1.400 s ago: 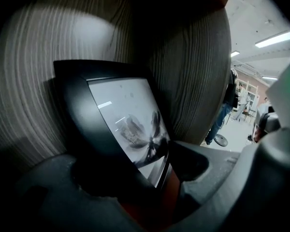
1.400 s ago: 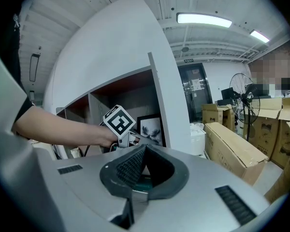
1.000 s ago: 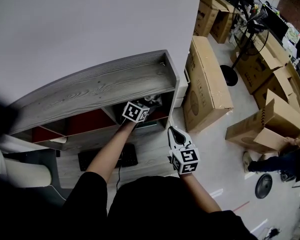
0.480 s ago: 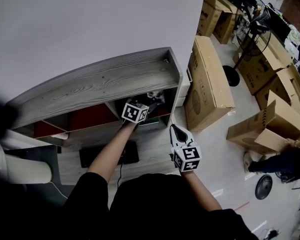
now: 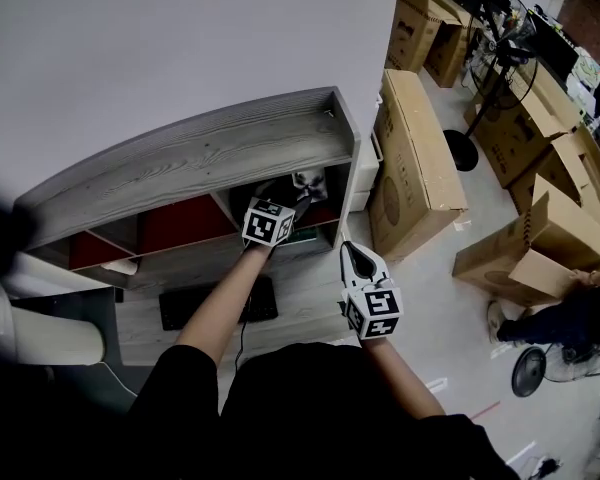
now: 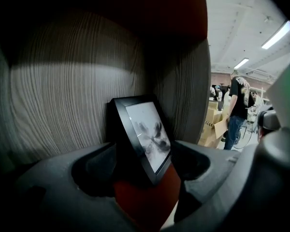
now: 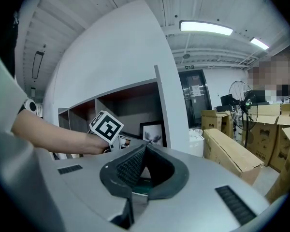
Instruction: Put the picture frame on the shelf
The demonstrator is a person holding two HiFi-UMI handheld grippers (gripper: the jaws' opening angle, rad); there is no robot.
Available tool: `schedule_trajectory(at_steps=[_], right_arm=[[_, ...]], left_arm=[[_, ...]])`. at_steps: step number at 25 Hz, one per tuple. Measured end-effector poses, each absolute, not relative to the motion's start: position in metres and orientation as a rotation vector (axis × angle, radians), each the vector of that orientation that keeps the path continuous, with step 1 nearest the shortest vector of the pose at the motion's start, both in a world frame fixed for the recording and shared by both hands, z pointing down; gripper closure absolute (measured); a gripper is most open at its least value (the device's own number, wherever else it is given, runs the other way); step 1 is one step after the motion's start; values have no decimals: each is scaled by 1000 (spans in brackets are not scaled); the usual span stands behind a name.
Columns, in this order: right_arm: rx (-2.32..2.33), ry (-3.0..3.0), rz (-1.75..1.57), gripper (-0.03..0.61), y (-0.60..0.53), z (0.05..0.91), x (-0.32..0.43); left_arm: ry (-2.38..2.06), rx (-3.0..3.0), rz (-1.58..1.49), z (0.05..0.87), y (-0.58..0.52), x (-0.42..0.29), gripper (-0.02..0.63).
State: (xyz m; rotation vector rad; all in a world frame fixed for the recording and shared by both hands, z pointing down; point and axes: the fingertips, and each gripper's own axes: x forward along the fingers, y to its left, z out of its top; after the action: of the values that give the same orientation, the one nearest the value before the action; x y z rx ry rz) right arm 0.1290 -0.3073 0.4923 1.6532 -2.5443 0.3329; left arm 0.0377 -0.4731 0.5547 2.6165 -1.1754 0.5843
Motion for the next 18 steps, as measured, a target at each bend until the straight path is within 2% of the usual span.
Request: schedule_trajectory(at_steps=[18], right_arm=[[1730, -2526, 347, 566, -289, 486, 132]], left_arm=[[-1326, 2614, 201, 498, -359, -13, 270]])
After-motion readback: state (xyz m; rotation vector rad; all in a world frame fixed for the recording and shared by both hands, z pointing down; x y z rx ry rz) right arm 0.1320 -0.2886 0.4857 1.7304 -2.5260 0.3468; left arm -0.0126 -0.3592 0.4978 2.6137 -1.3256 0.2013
